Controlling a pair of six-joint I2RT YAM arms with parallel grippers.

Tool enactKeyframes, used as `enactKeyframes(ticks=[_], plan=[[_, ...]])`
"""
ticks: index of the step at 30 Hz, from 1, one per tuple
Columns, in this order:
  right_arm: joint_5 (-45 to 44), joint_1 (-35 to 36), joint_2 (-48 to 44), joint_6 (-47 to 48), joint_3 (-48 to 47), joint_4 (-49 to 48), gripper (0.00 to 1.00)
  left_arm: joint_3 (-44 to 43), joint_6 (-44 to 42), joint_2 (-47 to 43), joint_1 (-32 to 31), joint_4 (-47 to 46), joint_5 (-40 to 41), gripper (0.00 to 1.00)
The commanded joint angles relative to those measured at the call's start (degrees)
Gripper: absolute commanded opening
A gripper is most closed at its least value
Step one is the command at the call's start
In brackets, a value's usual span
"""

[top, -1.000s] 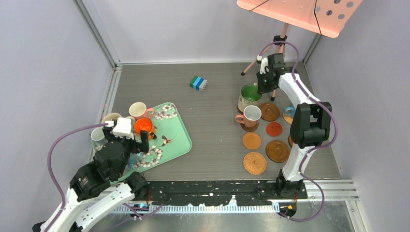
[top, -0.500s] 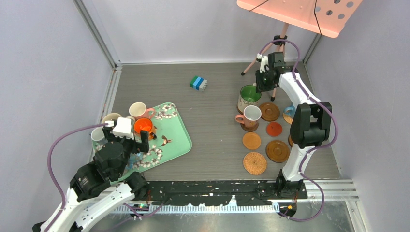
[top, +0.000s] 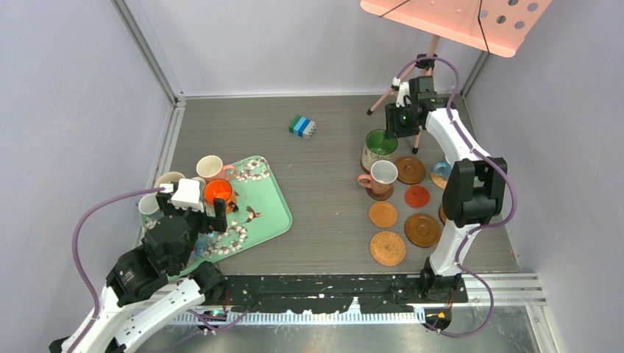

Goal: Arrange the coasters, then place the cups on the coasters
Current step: Place the cup on the coaster.

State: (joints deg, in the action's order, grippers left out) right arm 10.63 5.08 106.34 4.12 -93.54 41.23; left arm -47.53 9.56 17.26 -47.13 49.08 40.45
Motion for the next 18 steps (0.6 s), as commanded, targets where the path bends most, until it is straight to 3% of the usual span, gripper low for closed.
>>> enactKeyframes(ticks=[1,9,18], plan=[[-0.58,0.57,-6.79,-3.59,-2.84,0.37,0.53,0.23,-0.94,1.05,0.26,-3.21,0.59,0.99],[-5.36,5.27,-16.11,-13.90,2.00,-2.79,0.53,-0.48,-0.89,2.44,0.23,-1.69,2.65,0.99],[-12.21,18.48,-27.72,-28.39,16.56,-18.35,0.53,-0.02,-0.55,-0.56,0.23,-2.23,3.98,0.99]])
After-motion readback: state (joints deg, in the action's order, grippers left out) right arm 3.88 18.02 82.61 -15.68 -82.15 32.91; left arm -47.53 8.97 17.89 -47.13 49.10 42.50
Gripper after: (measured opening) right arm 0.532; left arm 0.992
